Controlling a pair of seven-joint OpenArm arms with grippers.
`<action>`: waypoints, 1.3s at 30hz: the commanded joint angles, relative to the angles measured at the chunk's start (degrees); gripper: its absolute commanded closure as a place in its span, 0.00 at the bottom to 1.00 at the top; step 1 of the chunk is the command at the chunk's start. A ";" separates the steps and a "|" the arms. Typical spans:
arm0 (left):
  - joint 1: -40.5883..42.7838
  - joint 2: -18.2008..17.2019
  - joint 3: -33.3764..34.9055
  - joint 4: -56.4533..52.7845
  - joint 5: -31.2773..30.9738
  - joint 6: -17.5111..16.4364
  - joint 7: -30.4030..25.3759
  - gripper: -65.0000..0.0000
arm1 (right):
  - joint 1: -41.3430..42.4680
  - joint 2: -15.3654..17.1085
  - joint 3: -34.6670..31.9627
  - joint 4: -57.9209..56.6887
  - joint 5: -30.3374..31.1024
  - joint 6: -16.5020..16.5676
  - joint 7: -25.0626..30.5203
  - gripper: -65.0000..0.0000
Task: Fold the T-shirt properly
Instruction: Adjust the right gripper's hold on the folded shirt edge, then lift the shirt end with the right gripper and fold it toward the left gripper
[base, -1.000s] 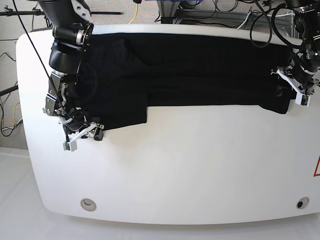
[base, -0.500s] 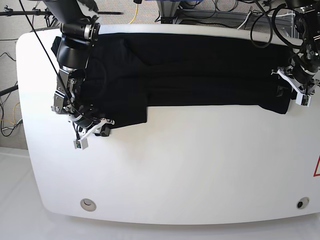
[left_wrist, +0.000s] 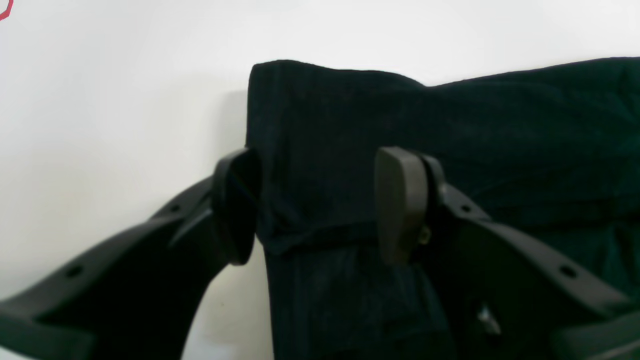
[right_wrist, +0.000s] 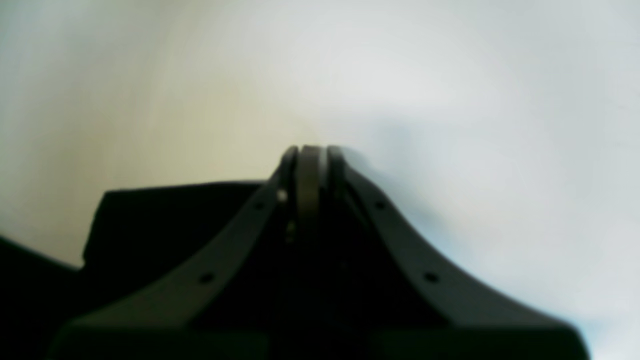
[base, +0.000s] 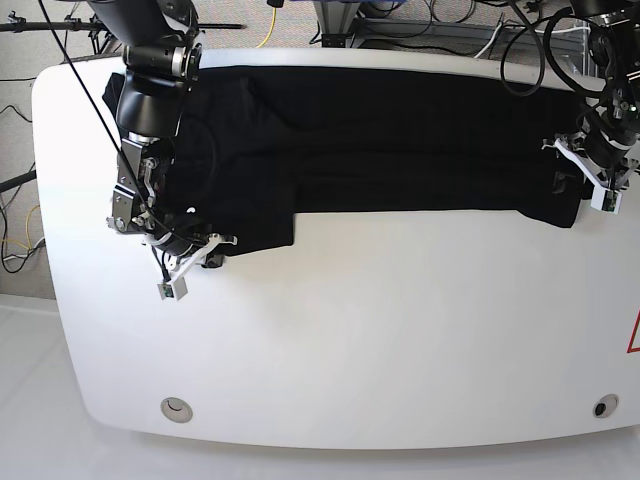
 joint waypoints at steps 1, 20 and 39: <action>-0.47 -1.25 -0.38 0.98 -0.78 0.08 -1.04 0.48 | 0.75 0.15 -0.19 2.47 0.46 0.34 -1.03 1.00; -0.80 -0.87 -0.21 0.79 -0.49 -0.10 -0.92 0.49 | -7.60 -4.42 0.56 28.71 0.01 1.27 -21.82 1.00; -0.72 -0.88 -0.30 0.89 -0.61 -0.25 -0.89 0.48 | -21.95 -5.35 -0.57 48.26 5.48 4.13 -29.92 1.00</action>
